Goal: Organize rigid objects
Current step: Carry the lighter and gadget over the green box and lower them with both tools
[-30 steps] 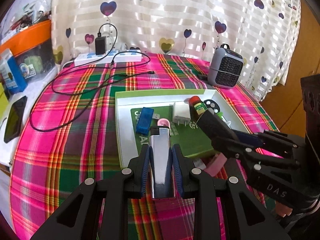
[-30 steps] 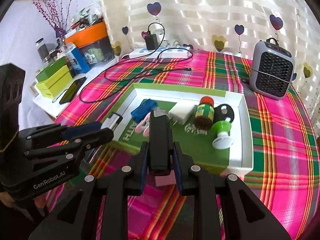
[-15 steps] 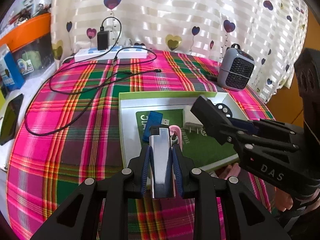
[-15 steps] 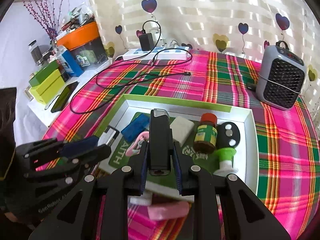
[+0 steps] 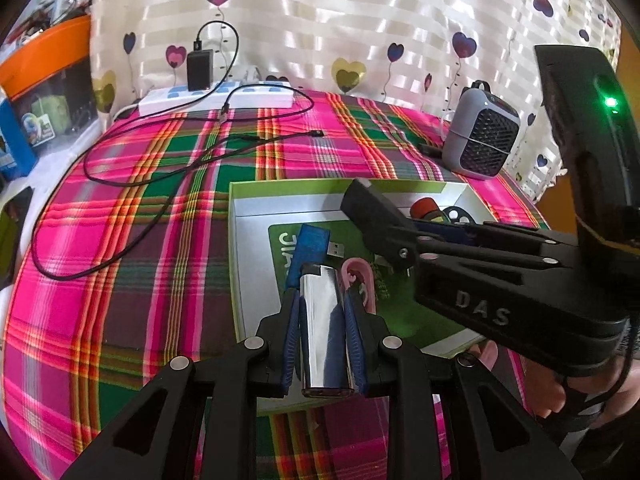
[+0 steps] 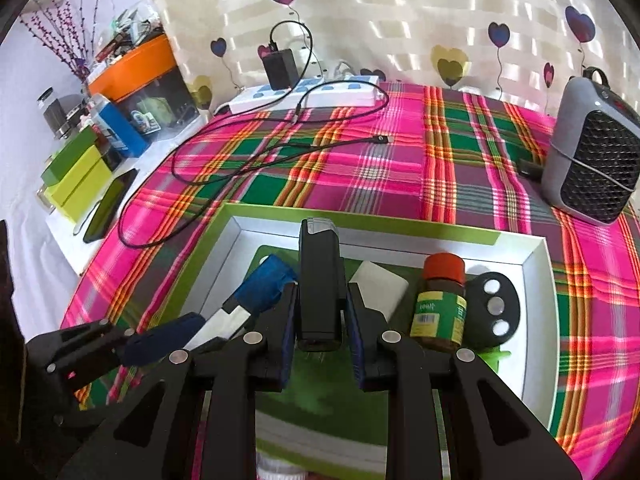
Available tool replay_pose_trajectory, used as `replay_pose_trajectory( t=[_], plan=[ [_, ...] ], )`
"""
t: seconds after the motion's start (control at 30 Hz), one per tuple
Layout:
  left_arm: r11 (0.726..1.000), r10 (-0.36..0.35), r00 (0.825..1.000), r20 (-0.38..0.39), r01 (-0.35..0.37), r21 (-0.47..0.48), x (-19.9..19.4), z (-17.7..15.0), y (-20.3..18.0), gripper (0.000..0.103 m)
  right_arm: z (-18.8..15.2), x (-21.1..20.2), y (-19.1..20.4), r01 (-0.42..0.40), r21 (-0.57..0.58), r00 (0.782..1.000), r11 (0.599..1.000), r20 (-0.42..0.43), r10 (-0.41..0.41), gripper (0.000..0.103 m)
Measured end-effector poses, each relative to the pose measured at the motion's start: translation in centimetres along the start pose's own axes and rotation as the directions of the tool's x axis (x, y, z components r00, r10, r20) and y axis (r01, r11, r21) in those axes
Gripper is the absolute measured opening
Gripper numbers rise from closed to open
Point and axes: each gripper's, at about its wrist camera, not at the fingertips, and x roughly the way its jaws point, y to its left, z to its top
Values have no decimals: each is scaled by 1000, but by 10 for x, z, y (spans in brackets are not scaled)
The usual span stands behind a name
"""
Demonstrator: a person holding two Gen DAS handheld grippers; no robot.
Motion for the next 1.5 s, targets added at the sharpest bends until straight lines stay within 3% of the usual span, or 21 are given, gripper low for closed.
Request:
replay_pose_trajectory(
  t=[1.1, 1.5],
  plan=[
    [1000, -2, 999, -38, 2, 8, 12, -2, 0, 21, 9, 21, 8, -21, -23, 999, 1000, -35, 20, 24],
    [1000, 5, 999, -39, -4, 25, 11, -4, -4, 29, 7, 21, 9, -29, -23, 999, 999, -38, 28, 24]
  ],
)
